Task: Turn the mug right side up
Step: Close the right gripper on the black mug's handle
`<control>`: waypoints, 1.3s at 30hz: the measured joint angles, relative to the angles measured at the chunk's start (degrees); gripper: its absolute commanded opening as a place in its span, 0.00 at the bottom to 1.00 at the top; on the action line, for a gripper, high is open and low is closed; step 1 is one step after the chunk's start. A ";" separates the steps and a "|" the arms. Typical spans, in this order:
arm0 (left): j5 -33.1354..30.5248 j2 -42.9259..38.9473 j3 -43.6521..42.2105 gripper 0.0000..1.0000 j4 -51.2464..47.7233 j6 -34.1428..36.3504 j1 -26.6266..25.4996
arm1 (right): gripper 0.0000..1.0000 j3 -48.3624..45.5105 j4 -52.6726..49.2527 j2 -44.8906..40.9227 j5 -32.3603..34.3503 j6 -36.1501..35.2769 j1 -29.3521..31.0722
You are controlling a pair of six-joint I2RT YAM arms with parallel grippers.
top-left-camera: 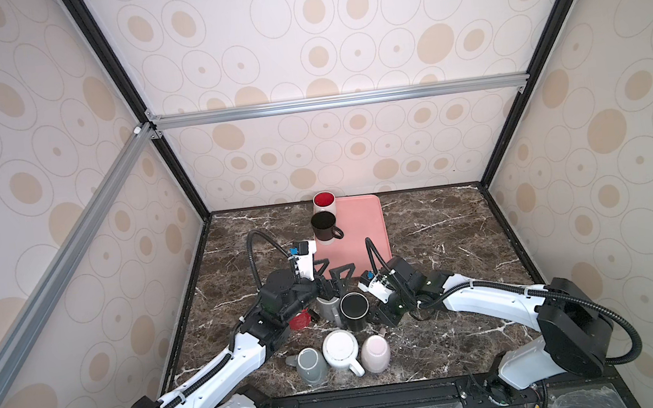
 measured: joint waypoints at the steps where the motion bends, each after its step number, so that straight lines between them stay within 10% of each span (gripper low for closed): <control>1: 0.00 0.00 0.00 0.98 0.02 0.00 0.00 | 0.22 -0.09 0.07 -0.15 0.28 0.04 0.13; 22: 0.44 0.44 0.00 0.98 0.13 0.00 0.00 | 0.42 0.52 -0.61 -0.46 12.46 4.68 4.59; 39: 0.61 0.37 -0.02 0.99 0.44 0.02 0.00 | 0.03 2.69 -2.10 3.13 17.81 5.49 6.56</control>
